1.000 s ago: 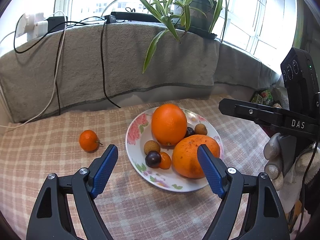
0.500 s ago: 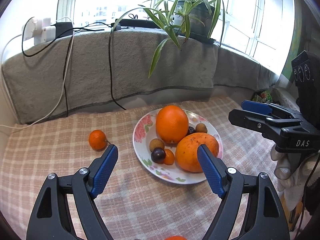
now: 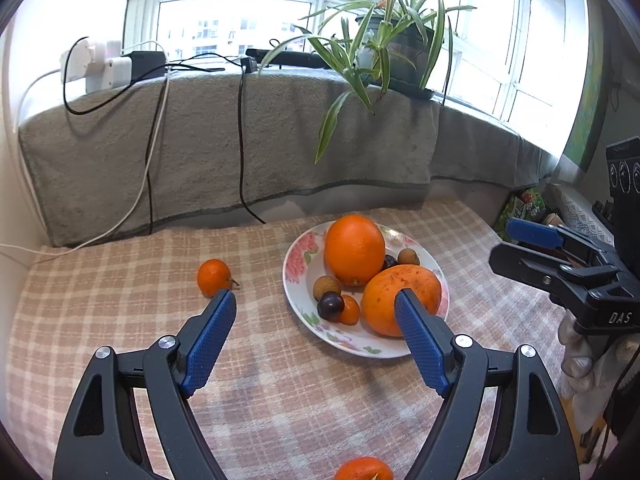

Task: Organize fruits
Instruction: 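Move both open grippers toward the two small tangerines on the table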

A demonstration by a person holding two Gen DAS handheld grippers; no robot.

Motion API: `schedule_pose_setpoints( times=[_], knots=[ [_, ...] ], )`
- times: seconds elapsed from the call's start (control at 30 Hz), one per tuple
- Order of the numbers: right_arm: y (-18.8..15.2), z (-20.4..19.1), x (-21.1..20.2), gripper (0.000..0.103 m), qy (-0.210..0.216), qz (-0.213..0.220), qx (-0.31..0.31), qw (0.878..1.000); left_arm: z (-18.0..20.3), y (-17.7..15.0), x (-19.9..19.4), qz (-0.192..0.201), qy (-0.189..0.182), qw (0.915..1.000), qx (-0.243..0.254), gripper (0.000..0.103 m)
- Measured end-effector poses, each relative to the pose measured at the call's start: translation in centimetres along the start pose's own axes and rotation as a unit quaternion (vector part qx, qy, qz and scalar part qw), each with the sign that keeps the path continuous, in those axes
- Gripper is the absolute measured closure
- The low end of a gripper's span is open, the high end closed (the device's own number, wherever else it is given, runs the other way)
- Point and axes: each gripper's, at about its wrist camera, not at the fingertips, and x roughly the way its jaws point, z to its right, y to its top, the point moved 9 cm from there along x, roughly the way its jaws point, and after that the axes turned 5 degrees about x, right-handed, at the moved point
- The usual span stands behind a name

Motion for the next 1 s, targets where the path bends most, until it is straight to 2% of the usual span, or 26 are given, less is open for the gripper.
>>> schedule_pose_setpoints(
  times=[0.57,0.8,1.0],
  knots=[
    [-4.0,-5.1,-2.7,0.011,0.039,0.000,-0.019,0.999,-5.6,-2.9,-1.9,-0.007,0.037,0.9987,-0.035,0.022],
    [-6.1,-7.5,-2.6,0.011,0.055,-0.018,-0.042,0.997,-7.4,-3.4,-2.1,-0.011,0.045,0.9981,-0.041,0.022],
    [-7.6,-8.7,-2.0,0.012,0.074,-0.038,-0.044,0.996,-8.1,-3.3,-1.4,-0.018,0.041,0.9979,-0.046,0.030]
  ],
)
